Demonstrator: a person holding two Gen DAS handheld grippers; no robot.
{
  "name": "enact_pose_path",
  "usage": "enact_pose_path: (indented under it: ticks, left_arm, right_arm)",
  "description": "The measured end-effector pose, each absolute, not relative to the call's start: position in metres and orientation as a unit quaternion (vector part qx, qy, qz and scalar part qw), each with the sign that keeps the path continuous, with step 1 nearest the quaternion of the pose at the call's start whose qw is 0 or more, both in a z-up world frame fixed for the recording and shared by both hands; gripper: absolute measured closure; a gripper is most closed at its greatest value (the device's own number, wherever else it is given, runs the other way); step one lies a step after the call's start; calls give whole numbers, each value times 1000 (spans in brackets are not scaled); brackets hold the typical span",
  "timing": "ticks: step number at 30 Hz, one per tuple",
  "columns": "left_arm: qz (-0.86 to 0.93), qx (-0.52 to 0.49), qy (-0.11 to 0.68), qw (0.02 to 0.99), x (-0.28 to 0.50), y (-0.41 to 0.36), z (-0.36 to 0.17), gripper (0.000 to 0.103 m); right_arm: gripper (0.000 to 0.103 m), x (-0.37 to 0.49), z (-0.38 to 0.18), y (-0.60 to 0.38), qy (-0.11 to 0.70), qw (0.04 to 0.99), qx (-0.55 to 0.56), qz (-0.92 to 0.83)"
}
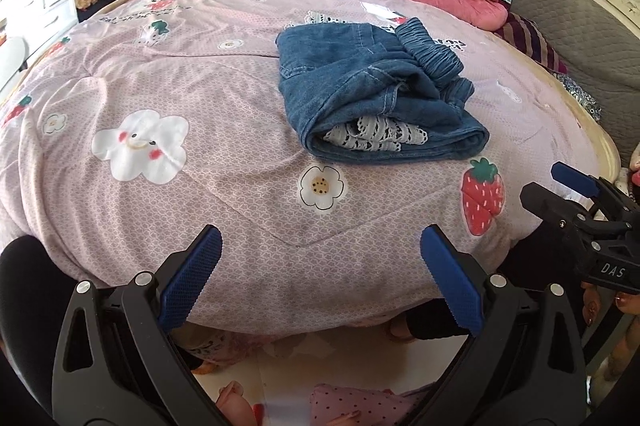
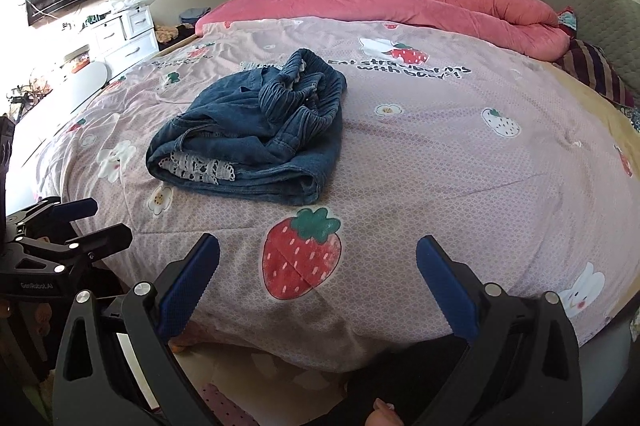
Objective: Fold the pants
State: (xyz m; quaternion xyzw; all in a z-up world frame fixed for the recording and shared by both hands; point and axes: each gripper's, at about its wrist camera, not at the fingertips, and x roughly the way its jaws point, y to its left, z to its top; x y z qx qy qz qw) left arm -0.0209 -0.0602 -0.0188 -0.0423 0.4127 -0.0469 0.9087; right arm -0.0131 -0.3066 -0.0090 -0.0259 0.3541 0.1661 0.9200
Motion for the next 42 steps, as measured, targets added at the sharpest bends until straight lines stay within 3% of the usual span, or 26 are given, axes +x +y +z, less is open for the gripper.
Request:
enact_pose_path:
  ticks: [42]
  left_arm:
    - [-41, -30, 390, 919, -24, -61, -10, 9]
  right_arm:
    - [5, -14, -3, -306, 348, 923, -26, 160]
